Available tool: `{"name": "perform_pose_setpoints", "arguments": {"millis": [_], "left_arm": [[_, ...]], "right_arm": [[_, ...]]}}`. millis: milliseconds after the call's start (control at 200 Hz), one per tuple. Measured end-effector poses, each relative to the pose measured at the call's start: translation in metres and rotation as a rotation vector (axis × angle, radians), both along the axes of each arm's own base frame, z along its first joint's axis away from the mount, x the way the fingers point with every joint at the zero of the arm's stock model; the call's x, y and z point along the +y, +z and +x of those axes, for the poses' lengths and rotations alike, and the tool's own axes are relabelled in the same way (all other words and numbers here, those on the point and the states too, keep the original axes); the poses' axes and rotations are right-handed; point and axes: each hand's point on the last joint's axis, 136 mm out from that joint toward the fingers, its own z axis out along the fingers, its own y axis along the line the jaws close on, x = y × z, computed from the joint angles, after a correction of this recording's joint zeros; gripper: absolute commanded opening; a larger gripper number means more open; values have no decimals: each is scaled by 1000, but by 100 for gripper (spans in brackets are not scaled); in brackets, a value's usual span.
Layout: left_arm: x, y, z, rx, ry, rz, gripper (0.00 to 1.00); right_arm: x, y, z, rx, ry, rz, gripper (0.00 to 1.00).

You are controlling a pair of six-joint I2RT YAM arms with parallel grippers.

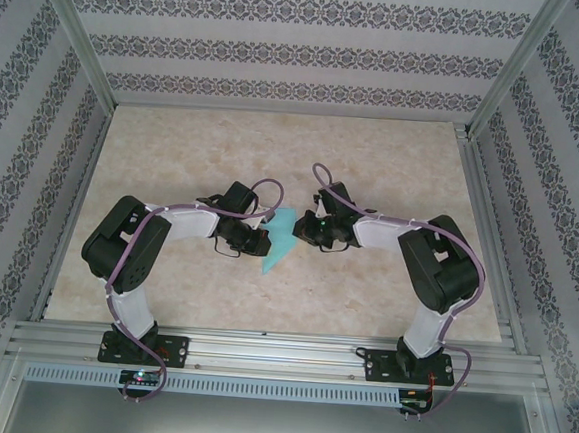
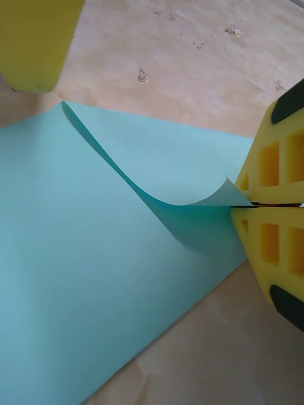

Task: Fold a paper plane with a square sheet of paper (pick it up from the middle)
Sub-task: Third fold the triangle at the center of the table.

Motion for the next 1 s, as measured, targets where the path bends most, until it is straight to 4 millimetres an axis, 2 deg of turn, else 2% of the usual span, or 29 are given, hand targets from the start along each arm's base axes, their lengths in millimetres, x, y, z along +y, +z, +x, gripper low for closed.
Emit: {"name": "perform_pose_setpoints", "arguments": {"millis": [105,345,555,734,829,999], "left_arm": [[0,0,0,-1,0,0,9],[0,0,0,6,0,3,9],[0,0,0,7,0,4,9],[0,0,0,8,0,5,10],[0,0,-1,9,0,5,11],[1,0,-1,14,0,8,15]], "right_arm": [[-1,-13,-2,28,-1,-15,11],[-2,-11,-1,14,-2,-11,13],[3,9,-1,-23,11,14,13],[25,20,-10,-43,72,66,13],[31,15,-12,-36,86,76,13],[28,-5,-14,-4,77,57,12]]}}
